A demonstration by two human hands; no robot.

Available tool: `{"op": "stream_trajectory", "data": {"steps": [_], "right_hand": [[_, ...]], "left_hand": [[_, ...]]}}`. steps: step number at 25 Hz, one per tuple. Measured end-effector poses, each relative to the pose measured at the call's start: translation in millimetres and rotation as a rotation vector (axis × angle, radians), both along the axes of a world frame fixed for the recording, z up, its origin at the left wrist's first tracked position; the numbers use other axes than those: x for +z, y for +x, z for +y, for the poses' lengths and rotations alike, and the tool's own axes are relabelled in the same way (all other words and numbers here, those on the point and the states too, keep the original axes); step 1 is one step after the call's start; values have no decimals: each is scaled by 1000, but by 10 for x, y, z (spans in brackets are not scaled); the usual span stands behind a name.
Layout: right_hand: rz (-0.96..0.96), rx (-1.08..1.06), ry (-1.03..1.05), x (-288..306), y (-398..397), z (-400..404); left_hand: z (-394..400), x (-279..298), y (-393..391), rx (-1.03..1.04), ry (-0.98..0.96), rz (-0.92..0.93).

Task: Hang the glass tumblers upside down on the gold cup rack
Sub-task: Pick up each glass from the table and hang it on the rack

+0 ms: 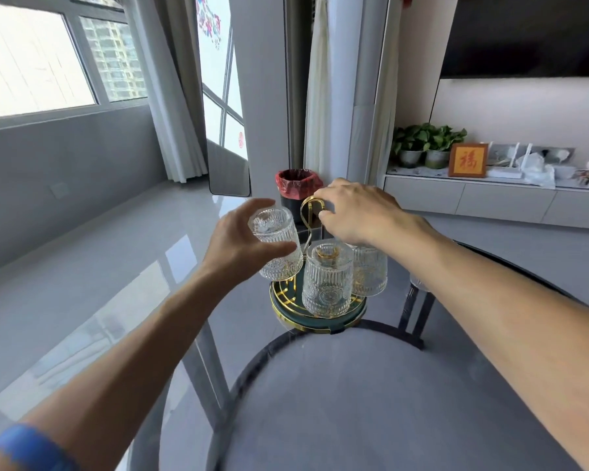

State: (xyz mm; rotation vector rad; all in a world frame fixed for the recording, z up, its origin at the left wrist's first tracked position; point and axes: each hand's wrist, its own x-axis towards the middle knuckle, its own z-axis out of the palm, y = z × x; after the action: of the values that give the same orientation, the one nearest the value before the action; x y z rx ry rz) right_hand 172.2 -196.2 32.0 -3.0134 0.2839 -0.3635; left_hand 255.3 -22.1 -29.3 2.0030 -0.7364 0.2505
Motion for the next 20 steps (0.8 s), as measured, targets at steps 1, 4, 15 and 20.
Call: {"op": "stream_trajectory", "data": {"steps": [1,4,15,20], "right_hand": [[10,-8,21,15,-5,-6],[24,-17,60,44,-28,-13],[-17,11,144,-183,-2,-79],[-14,79,377,-322,-225,-189]], "left_hand": [[-12,-34,10,1,32,-5],[-66,-175,24,6,149,-60],[-78,-366,22,9,295,-69],[-11,-353,-254,66,290,-49]]}}
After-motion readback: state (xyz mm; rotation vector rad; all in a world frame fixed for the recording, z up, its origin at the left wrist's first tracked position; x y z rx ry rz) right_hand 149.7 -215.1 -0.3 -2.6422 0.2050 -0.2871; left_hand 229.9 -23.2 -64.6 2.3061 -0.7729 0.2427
